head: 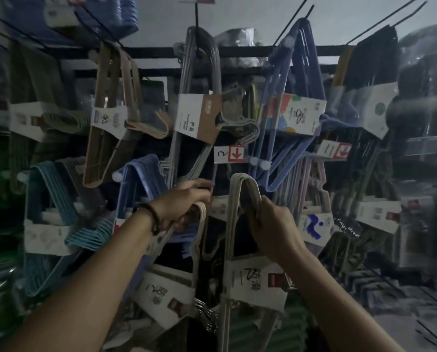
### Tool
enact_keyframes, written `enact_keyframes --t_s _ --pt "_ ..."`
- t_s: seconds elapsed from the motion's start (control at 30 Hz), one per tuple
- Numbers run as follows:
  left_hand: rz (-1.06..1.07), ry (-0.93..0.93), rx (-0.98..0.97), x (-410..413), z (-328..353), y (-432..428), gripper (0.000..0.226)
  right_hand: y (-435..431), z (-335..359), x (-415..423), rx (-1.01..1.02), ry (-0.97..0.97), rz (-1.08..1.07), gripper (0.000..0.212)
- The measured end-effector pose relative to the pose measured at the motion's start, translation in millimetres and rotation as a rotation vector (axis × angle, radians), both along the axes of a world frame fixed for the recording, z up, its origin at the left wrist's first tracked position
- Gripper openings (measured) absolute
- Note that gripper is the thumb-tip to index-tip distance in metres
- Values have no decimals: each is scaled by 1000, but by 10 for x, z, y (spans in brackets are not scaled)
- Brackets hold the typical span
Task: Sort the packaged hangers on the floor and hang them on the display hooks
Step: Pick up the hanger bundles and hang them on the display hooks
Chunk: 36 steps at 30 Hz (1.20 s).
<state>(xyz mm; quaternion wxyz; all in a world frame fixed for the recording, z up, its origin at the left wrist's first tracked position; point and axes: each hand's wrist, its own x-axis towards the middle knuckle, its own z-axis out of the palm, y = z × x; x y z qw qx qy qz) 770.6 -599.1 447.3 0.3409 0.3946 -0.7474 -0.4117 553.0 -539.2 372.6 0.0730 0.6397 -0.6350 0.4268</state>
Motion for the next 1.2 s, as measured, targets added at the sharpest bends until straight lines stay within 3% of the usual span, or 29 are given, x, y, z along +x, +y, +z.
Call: enact_keyframes --t_s 0.37,0.53,0.83,1.03,1.2 --pt "-172 -224 -6 183 420 -218 64 -188 274 -343 30 56 -54 26" --pt "-237 -310 -27 215 479 -261 72 -312 226 -299 96 103 -30 17" --pt "-276 -179 -33 275 503 -125 67 -565 113 -44 -92 96 -29 16" --pt "-420 -48 11 339 499 -286 68 -728 132 53 -174 85 -54 21" --pt "-356 9 4 319 527 -281 67 -828 223 125 -193 73 -79 24"
